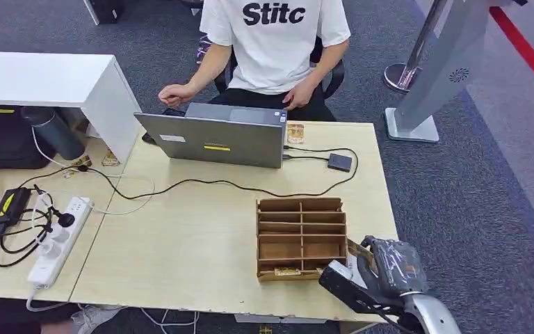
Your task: Pass the card to the sensor for recognition and then transmit it.
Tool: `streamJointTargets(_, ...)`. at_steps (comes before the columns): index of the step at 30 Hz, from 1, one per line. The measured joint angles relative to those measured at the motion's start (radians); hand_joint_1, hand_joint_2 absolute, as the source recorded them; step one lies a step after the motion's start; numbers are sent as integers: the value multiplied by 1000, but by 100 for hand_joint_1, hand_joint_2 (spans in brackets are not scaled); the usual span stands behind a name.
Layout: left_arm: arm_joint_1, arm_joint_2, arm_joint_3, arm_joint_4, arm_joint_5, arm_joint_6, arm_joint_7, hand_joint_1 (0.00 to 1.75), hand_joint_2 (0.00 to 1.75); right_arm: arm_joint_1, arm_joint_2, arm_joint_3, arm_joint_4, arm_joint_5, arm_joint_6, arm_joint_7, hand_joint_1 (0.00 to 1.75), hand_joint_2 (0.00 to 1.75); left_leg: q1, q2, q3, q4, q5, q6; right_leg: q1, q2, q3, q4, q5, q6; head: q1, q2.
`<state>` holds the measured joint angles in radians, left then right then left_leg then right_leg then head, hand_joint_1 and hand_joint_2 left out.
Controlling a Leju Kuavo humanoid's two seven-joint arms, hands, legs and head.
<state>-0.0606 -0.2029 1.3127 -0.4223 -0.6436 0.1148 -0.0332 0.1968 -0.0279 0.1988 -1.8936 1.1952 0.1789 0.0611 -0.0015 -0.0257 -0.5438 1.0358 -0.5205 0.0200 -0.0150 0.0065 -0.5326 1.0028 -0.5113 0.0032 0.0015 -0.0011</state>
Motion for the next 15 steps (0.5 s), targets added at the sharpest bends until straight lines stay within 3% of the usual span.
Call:
streamJointTargets(7,0,2,0,0,-2,1,0,0,175,0,-8,6,6,6,2,13,175,175,0,0,0,0,0,0,0,0,0,0,0,0,0,0)
streamJointTargets(15,0,16,0,0,-14,10,6,0,175,-5,-48,51,41,62,55,87,175,175,0,0,0,0,0,0,0,0,0,0,0,0,0,0)
